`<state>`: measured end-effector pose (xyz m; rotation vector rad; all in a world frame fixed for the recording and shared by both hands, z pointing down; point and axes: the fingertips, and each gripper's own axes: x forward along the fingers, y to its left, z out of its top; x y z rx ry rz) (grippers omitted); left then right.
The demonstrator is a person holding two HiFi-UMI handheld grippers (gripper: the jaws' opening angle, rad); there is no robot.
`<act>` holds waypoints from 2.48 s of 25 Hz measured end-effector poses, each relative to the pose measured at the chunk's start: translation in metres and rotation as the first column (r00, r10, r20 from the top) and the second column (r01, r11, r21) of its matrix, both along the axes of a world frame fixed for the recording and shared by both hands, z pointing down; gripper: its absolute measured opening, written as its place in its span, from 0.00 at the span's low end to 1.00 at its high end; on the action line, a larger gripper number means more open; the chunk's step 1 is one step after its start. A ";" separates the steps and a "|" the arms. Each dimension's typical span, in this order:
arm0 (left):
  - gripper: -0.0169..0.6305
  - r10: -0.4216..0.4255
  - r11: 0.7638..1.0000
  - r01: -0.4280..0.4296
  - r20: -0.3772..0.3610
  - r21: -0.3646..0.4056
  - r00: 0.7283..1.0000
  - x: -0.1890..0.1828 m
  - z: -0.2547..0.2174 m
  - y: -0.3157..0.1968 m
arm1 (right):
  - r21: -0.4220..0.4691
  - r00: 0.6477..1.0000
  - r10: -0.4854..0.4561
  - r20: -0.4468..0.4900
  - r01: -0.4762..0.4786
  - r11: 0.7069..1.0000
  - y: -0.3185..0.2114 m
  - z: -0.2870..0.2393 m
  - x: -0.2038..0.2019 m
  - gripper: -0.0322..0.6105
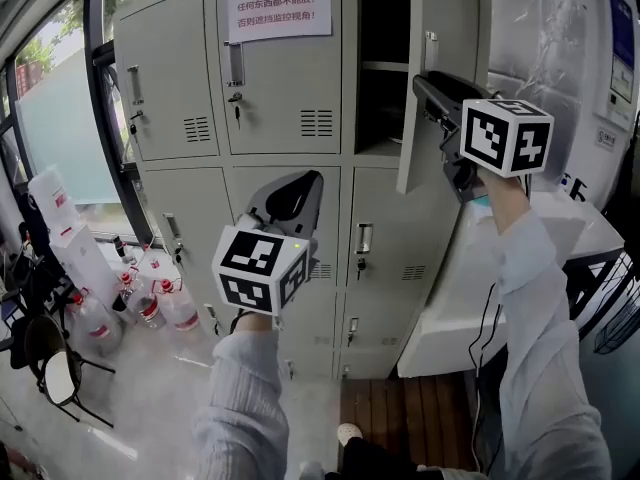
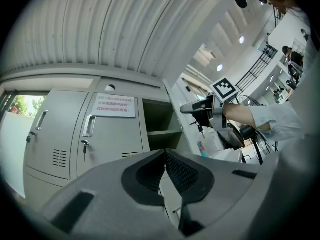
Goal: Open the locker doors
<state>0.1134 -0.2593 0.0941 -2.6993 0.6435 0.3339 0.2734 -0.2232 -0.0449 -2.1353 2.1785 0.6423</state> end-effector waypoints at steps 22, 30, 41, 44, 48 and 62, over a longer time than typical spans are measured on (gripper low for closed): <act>0.04 0.050 0.999 -0.050 0.015 0.012 0.999 0.055 -0.010 0.042 | -0.023 0.996 0.036 -0.086 -0.038 0.999 0.051 0.002 0.010 0.17; 0.04 0.103 0.995 -0.103 0.024 0.004 0.994 0.083 -0.005 0.054 | -0.018 0.994 0.049 -0.095 -0.050 0.999 0.079 0.003 0.026 0.19; 0.04 0.158 0.987 -0.159 0.048 0.013 0.986 0.112 -0.004 0.070 | -0.029 1.000 -0.002 0.004 0.002 1.000 0.118 0.001 0.064 0.22; 0.04 0.168 0.986 -0.169 0.057 0.005 0.984 0.120 0.000 0.073 | -0.027 0.999 -0.019 0.047 0.020 0.999 0.131 0.001 0.078 0.22; 0.04 0.177 0.984 -0.178 0.069 0.004 0.982 0.131 0.003 0.077 | -0.007 0.995 -0.016 0.095 0.016 1.000 0.150 0.001 0.100 0.22; 0.04 0.194 0.981 -0.194 0.080 -0.002 0.978 0.160 0.008 0.087 | 0.003 0.993 0.067 0.097 -0.067 0.998 0.181 0.002 0.151 0.19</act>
